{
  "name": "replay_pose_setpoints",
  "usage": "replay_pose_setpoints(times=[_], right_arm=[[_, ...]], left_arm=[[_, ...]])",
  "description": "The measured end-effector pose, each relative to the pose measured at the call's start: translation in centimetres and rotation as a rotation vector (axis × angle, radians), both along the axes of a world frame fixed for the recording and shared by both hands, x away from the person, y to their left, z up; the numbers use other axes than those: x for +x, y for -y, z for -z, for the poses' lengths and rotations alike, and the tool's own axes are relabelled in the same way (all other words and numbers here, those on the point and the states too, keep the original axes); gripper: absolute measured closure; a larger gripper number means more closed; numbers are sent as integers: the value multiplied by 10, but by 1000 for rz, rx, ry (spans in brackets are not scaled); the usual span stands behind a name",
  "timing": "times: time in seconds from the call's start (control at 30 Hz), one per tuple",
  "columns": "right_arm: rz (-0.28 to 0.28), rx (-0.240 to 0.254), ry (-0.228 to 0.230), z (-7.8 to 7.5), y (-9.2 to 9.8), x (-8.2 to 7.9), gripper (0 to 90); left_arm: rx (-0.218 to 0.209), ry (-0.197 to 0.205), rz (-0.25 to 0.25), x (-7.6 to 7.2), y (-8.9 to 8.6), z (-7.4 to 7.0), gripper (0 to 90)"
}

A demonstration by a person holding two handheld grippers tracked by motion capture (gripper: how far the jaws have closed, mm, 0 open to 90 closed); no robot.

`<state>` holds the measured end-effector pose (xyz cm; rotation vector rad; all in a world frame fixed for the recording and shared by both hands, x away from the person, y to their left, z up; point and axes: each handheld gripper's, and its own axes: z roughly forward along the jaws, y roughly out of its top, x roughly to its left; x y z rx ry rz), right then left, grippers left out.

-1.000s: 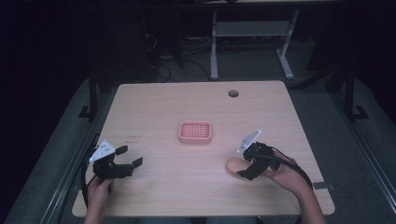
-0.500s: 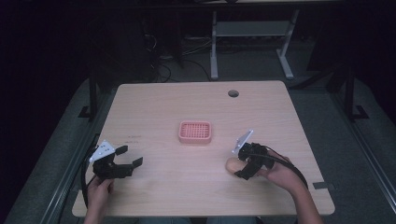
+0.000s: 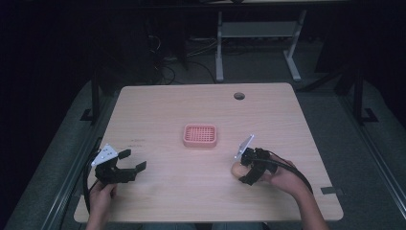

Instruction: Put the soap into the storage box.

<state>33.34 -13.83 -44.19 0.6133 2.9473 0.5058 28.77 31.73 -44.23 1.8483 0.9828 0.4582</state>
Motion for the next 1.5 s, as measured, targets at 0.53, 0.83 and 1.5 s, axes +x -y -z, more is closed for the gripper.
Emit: replay_pose_setpoints(times=[0.53, 0.83, 1.5], right_arm=[[-3, -25, -5, 2, -3, 0, 303], [-1, -21, -18, 4, -3, 2, 308], [-20, -16, -12, 4, -2, 1, 319]], left_arm=[[3, -1, 1, 0, -1, 0, 142], [3, 0, 2, 0, -1, -1, 143], [-4, 3, -3, 0, -2, 0, 143]])
